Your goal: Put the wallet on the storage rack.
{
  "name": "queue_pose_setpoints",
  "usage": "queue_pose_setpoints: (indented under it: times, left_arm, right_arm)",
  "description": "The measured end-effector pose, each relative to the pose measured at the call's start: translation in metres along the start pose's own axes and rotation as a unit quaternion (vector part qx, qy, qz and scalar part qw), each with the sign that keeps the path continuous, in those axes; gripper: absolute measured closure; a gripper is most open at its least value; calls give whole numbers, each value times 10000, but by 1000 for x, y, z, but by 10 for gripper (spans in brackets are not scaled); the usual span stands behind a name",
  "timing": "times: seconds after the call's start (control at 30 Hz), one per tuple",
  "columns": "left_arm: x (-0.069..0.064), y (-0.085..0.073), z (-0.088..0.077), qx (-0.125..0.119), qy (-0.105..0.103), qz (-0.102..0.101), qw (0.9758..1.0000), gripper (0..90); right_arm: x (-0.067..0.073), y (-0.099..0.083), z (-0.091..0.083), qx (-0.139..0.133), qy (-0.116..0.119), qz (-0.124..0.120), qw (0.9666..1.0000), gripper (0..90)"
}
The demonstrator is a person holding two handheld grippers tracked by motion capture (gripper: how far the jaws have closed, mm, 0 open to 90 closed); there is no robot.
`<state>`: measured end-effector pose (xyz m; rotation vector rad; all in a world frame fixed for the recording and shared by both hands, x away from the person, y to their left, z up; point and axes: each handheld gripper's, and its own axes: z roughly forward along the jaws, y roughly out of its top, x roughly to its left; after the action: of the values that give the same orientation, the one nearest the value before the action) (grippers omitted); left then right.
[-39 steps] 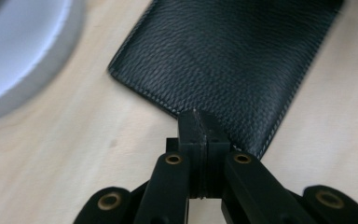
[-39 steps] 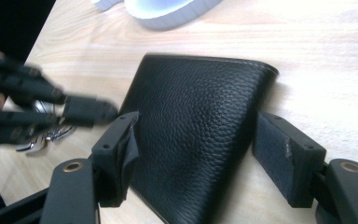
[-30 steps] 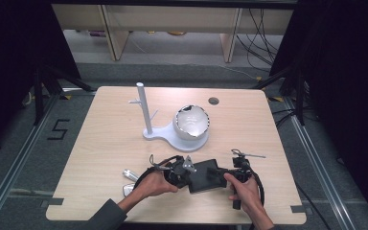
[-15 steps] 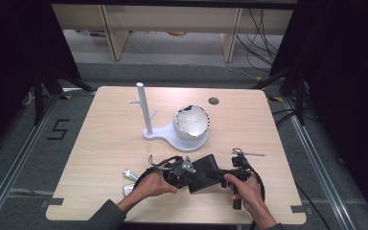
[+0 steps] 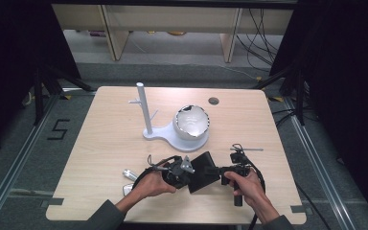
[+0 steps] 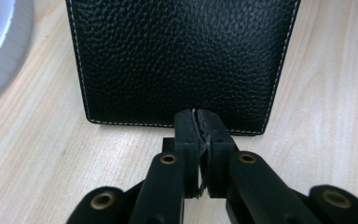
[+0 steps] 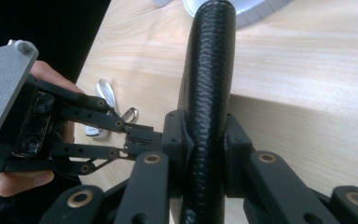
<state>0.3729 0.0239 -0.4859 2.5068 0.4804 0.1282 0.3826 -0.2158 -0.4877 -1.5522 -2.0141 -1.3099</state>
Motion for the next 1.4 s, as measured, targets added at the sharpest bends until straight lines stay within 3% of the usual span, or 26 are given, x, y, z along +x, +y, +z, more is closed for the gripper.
queue_pose_setpoints:
  times: [0.07, 0.13, 0.2, 0.23, 0.27, 0.3, 0.33, 0.37, 0.4, 0.43, 0.47, 0.6, 0.63, 0.67, 0.7, 0.83, 0.87, 0.9, 0.93, 1.0, 1.03, 1.13, 1.17, 1.33, 1.37, 1.4]
  left_arm:
    - [0, -1, -5, -132, -27, -127, 9998, 784]
    - [2, -2, -14, -199, 29, -77, 9998, 682]
    - [0, -4, -24, -302, 51, -50, 9995, 646]
    - [-3, -6, -28, -418, 1, -194, 9989, 600]
    - [-3, -7, -34, -405, 23, -89, 9991, 558]
    - [-4, -9, -40, -349, 50, -64, 9994, 528]
    - [-2, -11, -45, -433, 116, 56, 9990, 502]
    - [-4, -14, -50, -392, 115, -159, 9990, 481]
    - [-3, -17, -56, -361, 142, -157, 9991, 467]
    - [-3, -20, -60, -418, 191, -239, 9987, 452]
    - [-3, -24, -64, -434, 229, -256, 9985, 439]
    - [-6, -38, -75, -439, 269, -343, 9981, 406]
    - [-6, -42, -78, -365, 251, -261, 9987, 399]
    - [-8, -45, -81, -338, 261, -231, 9988, 388]
    - [-11, -48, -81, -418, 255, -359, 9982, 388]
    - [-16, -60, -87, -387, 254, -338, 9984, 365]
    - [-16, -63, -90, -348, 245, -292, 9987, 356]
    - [-17, -66, -91, -373, 246, -343, 9984, 356]
    - [-19, -69, -91, -424, 235, -410, 9980, 351]
    - [-22, -75, -93, -524, 241, -531, 9969, 346]
    - [-22, -78, -95, -466, 260, -475, 9974, 343]
    - [-23, -89, -100, -500, 300, -542, 9968, 341]
    - [-25, -92, -101, -525, 322, -589, 9964, 341]
    - [-27, -111, -104, -522, 462, -717, 9950, 330]
    - [-27, -114, -106, -484, 464, -651, 9956, 329]
    - [-29, -119, -107, -480, 520, -761, 9946, 327]
  right_arm:
    - [4, 3, 0, -15, 13, -133, 9999, 772]
    - [11, 7, -1, 33, -47, -291, 9996, 775]
    - [13, 9, -3, 43, -70, -337, 9994, 775]
    - [17, 10, -5, 58, -49, -286, 9996, 776]
    - [20, 12, -8, 50, -17, -239, 9997, 776]
    - [19, 14, -10, -20, -12, -412, 9991, 776]
    - [24, 15, -14, 40, 39, -176, 9998, 776]
    - [22, 18, -15, -55, 0, -422, 9991, 776]
    - [23, 20, -17, -103, 0, -543, 9985, 776]
    - [25, 22, -20, -119, -9, -532, 9985, 776]
    - [29, 24, -23, -94, -11, -335, 9994, 776]
    - [31, 34, -33, -239, -35, -602, 9979, 776]
    - [31, 37, -35, -294, -42, -695, 9971, 776]
    - [34, 42, -40, -322, -81, -598, 9977, 776]
    - [34, 42, -40, -322, -81, -598, 9977, 776]
    - [36, 50, -46, -381, -106, -632, 9972, 776]
    - [39, 53, -48, -344, -78, -434, 9984, 776]
    - [39, 53, -48, -344, -78, -434, 9984, 776]
    - [35, 55, -48, -437, -122, -684, 9966, 775]
    - [37, 59, -50, -436, -108, -544, 9975, 775]
    - [34, 62, -51, -498, -124, -736, 9960, 776]
    - [35, 69, -54, -555, -143, -606, 9965, 775]
    - [34, 72, -54, -611, -164, -746, 9952, 776]
    - [33, 85, -58, -738, -218, -774, 9940, 775]
    - [34, 87, -59, -738, -240, -751, 9942, 775]
    - [33, 93, -59, -776, -258, -717, 9941, 775]
